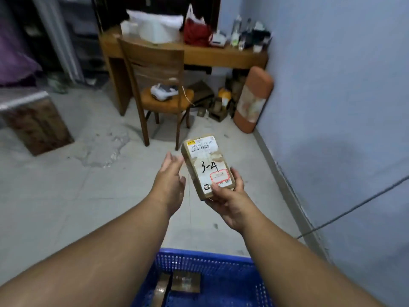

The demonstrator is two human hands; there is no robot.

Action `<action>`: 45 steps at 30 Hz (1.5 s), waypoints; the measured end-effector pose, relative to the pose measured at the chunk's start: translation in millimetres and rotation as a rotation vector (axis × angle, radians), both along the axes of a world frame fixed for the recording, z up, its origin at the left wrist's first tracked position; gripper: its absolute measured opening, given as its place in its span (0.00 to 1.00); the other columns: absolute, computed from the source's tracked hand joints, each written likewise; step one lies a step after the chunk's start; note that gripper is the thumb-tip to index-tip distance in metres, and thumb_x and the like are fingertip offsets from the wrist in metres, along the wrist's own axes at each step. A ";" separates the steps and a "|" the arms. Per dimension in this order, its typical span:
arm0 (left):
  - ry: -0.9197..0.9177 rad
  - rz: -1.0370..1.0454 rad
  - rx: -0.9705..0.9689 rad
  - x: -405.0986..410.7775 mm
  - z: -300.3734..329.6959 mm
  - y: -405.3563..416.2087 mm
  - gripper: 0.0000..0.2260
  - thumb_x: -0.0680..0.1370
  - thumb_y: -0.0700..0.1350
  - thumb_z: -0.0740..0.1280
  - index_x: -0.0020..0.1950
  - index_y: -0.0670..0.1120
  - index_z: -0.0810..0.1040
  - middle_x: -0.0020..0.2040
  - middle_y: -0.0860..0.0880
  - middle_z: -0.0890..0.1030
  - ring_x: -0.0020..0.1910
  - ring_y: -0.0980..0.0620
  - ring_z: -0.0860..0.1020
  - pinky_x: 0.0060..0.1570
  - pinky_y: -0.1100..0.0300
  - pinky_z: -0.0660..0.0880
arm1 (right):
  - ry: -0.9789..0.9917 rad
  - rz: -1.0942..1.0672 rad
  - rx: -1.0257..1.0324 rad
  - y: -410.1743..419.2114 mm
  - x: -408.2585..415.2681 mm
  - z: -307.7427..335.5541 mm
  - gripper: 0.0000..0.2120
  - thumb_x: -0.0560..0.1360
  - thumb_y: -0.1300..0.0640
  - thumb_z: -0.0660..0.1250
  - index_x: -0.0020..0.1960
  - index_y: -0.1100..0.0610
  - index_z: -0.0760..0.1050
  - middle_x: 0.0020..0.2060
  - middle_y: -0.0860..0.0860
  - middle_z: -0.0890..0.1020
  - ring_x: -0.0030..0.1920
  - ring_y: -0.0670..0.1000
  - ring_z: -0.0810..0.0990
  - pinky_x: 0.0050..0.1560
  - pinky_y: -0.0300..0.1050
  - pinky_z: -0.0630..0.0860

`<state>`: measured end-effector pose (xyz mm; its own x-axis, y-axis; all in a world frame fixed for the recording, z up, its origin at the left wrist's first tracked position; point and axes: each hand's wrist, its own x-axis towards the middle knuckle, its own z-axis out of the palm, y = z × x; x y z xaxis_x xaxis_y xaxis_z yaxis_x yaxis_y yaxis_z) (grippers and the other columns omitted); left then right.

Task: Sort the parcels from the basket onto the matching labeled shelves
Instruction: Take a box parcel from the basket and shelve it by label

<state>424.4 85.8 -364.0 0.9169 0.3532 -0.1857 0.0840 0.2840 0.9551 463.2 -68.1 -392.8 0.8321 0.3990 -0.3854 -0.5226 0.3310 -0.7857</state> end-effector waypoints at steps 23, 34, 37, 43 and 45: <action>-0.531 -0.176 0.356 -85.2 525.0 -15.3 0.27 0.83 0.41 0.55 0.76 0.65 0.52 0.65 0.52 0.75 0.62 0.50 0.76 0.58 0.52 0.77 | -0.971 0.076 -0.270 -13.9 -61.8 550.8 0.18 0.84 0.55 0.55 0.60 0.30 0.69 0.61 0.43 0.80 0.67 0.50 0.73 0.69 0.51 0.68; -0.572 -0.341 0.294 -100.7 513.1 -61.1 0.26 0.83 0.40 0.55 0.77 0.62 0.53 0.68 0.51 0.73 0.63 0.51 0.75 0.63 0.52 0.75 | -1.029 -0.139 -0.496 -65.7 -117.2 536.0 0.15 0.83 0.49 0.54 0.65 0.31 0.65 0.58 0.37 0.79 0.63 0.44 0.76 0.63 0.44 0.72; -0.611 -0.490 0.239 -104.4 515.7 -99.8 0.27 0.83 0.39 0.55 0.77 0.60 0.53 0.66 0.48 0.75 0.59 0.49 0.77 0.53 0.56 0.78 | -1.021 -0.278 -0.552 -102.4 -148.0 542.0 0.16 0.83 0.47 0.54 0.67 0.32 0.65 0.60 0.36 0.77 0.63 0.41 0.74 0.62 0.43 0.70; -0.702 -0.858 0.212 -152.0 505.4 -200.9 0.23 0.84 0.38 0.53 0.73 0.62 0.64 0.62 0.51 0.78 0.59 0.50 0.77 0.59 0.54 0.73 | -0.865 -0.728 -0.792 -191.7 -236.1 519.2 0.21 0.81 0.42 0.55 0.72 0.30 0.57 0.66 0.43 0.76 0.54 0.43 0.72 0.62 0.47 0.69; -0.725 -1.012 0.194 -184.4 496.2 -243.3 0.23 0.84 0.39 0.53 0.72 0.64 0.63 0.62 0.53 0.78 0.58 0.54 0.78 0.58 0.56 0.73 | -0.763 -0.882 -0.837 -224.9 -292.0 508.1 0.21 0.81 0.43 0.55 0.72 0.30 0.57 0.63 0.43 0.77 0.51 0.43 0.73 0.61 0.47 0.71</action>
